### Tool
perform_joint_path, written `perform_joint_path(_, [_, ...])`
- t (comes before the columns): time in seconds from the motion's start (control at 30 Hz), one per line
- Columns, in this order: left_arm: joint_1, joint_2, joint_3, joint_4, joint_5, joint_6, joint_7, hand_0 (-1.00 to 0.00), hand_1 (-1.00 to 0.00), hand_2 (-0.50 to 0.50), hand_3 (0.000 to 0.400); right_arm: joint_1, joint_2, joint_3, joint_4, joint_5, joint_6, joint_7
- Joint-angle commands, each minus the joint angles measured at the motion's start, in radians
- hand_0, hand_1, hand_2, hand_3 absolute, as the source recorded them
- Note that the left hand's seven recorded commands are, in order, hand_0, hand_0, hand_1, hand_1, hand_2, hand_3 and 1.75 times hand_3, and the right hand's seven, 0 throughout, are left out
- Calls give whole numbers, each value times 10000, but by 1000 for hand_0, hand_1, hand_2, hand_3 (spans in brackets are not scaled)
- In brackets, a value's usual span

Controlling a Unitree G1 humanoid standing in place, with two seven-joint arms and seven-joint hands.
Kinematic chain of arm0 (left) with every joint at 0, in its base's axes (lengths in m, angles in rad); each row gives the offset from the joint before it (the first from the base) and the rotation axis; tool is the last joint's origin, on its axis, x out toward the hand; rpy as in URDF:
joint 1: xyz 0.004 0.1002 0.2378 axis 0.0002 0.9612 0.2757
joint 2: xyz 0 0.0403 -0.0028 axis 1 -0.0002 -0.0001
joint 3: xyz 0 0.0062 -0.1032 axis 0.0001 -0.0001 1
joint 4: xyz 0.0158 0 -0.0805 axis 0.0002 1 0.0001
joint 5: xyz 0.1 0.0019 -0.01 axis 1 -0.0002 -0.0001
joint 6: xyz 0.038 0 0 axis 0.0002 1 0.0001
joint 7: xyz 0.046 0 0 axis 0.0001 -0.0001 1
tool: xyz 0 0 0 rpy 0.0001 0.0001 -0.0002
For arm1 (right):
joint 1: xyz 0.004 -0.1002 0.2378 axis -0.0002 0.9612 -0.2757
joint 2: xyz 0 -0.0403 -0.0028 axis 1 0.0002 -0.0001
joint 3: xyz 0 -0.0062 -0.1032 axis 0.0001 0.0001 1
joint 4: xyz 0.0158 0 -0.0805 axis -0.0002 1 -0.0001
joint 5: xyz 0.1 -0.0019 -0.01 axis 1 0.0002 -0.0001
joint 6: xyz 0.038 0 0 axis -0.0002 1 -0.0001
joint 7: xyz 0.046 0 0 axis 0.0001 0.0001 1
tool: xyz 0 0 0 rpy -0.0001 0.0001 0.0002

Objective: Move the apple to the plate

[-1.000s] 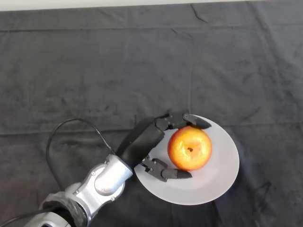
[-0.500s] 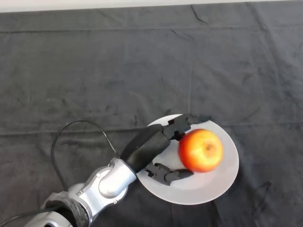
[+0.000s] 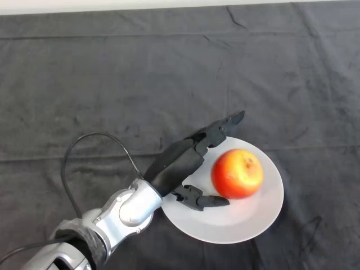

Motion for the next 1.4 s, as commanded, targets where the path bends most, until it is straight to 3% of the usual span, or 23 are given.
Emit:
perform_joint_path(0.03, [-20, 807, -84, 814, 309, 315, -91, 0, 0, 0, 0, 321, -169, -53, 113, 89, -63, 18])
perform_joint_path(0.43, [-191, 1423, 1178, 981, -122, 178, 537, 0, 0, 0, 0, 319, -170, -53, 118, 88, -64, 21])
perform_joint_path(0.93, [-100, 1704, 2803, 1163, -617, 178, 2011, 0, 0, 0, 0, 319, -170, -53, 119, 86, -66, 22])
perform_joint_path(1.4, [190, 2555, 4469, 1377, -1467, 139, 2446, 0, 0, 0, 0, 319, -170, -53, 119, 85, -66, 23])
